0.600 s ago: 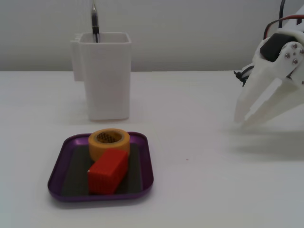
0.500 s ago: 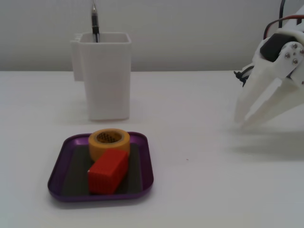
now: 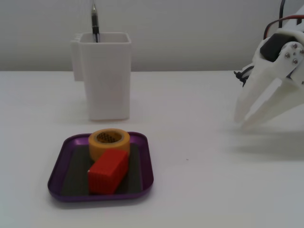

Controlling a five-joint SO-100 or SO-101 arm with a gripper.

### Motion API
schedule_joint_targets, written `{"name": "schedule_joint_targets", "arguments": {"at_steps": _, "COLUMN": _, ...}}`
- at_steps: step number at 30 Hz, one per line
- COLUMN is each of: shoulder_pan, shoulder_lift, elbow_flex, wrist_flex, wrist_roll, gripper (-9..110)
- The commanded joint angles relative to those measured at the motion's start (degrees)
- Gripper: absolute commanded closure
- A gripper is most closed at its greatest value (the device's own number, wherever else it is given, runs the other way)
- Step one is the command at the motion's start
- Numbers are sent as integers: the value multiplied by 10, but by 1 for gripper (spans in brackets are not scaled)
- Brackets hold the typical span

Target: Remove the cube from the box.

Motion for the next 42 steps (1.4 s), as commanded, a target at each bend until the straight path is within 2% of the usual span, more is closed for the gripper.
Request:
{"name": "schedule_joint_targets", "arguments": {"at_steps": 1, "shoulder_pan": -3, "shoulder_lift": 28, "elbow_flex": 2, "wrist_flex": -2, "wrist_roll": 3, "gripper": 102}}
{"name": "schedule_joint_targets", "arguments": {"at_steps": 8, "shoulder_pan": -2, "shoulder_lift": 13, "elbow_flex": -124, "wrist_flex": -59, "wrist_roll": 0, "gripper": 102}}
{"name": "schedule_joint_targets", "arguments": {"at_steps": 12, "shoulder_pan": -33, "shoulder_lift": -68, "elbow_flex": -192, "wrist_flex": -91, "wrist_roll": -5, "gripper": 102}}
{"name": "schedule_joint_targets", "arguments": {"at_steps": 21, "shoulder_pan": -148, "shoulder_lift": -504, "elbow_flex": -501, "wrist_flex": -91, "wrist_roll": 3, "gripper": 98}}
{"name": "schedule_joint_targets", "arguments": {"at_steps": 27, "shoulder_pan": -183, "shoulder_lift": -787, "elbow_flex": -755, "wrist_flex": -38, "wrist_roll": 99, "gripper": 89}}
{"name": "schedule_joint_targets", "arguments": {"at_steps": 33, "shoulder_pan": -181, "shoulder_lift": -1015, "elbow_flex": -979, "wrist_flex": 29, "wrist_roll": 173, "gripper": 84}}
{"name": "schedule_joint_targets", "arguments": {"at_steps": 38, "shoulder_pan": -179, "shoulder_lift": -1170, "elbow_flex": -1136, "wrist_flex": 76, "wrist_roll": 178, "gripper": 82}}
{"name": "schedule_joint_targets", "arguments": {"at_steps": 42, "shoulder_pan": -138, "shoulder_lift": -1268, "elbow_flex": -1229, "wrist_flex": 98, "wrist_roll": 178, "gripper": 82}}
